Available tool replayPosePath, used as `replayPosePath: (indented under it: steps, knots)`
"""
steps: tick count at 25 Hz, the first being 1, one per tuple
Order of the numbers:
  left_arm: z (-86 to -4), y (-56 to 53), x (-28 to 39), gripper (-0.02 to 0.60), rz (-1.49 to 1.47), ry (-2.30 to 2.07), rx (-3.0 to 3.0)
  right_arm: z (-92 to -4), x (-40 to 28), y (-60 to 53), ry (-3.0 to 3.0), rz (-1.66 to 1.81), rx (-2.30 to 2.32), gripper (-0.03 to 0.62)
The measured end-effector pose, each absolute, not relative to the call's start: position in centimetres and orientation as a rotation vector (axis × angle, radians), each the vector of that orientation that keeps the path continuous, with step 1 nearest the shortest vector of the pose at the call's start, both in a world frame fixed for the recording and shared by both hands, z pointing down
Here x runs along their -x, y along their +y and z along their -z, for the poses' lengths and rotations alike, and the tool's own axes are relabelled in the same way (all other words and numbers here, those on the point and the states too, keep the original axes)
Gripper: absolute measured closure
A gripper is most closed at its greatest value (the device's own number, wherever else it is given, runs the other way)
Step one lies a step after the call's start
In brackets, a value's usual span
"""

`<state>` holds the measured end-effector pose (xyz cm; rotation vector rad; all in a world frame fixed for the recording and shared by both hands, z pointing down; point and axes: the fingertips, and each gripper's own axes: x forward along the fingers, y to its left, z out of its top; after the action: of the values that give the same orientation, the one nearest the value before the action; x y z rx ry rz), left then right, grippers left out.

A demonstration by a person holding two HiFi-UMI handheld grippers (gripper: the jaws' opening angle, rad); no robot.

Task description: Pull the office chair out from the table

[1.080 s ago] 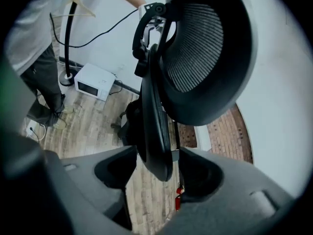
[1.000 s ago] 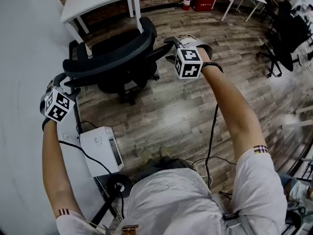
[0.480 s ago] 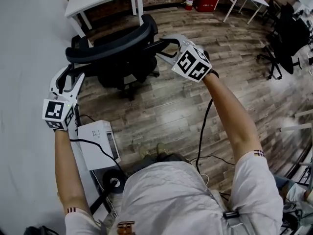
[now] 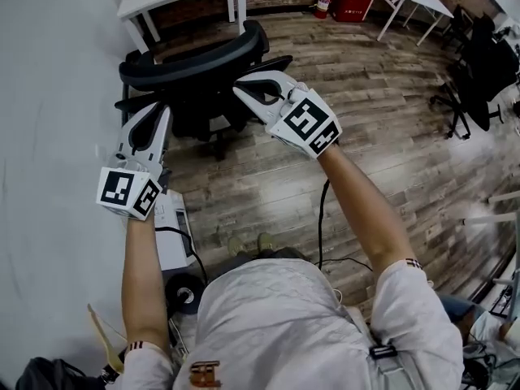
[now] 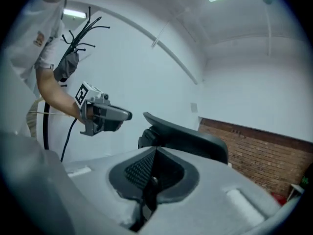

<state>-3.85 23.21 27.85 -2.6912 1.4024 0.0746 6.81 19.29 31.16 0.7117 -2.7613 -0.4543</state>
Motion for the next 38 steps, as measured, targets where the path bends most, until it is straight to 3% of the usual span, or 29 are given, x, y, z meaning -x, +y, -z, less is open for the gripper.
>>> replayPosePath:
  steps: [4,13,38]
  knots:
    - [-27.9,23.7,1.5,0.581,-0.090,1.350,2.736,-30.6,-5.0,21.0,-2.860,0.399,-0.685,0.592]
    - [-27.8,24.2,-0.5,0.581,-0.115,1.265,2.785,-28.8,-3.2,23.6,-3.089,0.196,-0.647,0.592]
    - [-28.3,24.9,-1.5,0.581,-0.093,1.216,2.827,-29.3,-3.9,24.5,-3.122,0.185,-0.683,0.594]
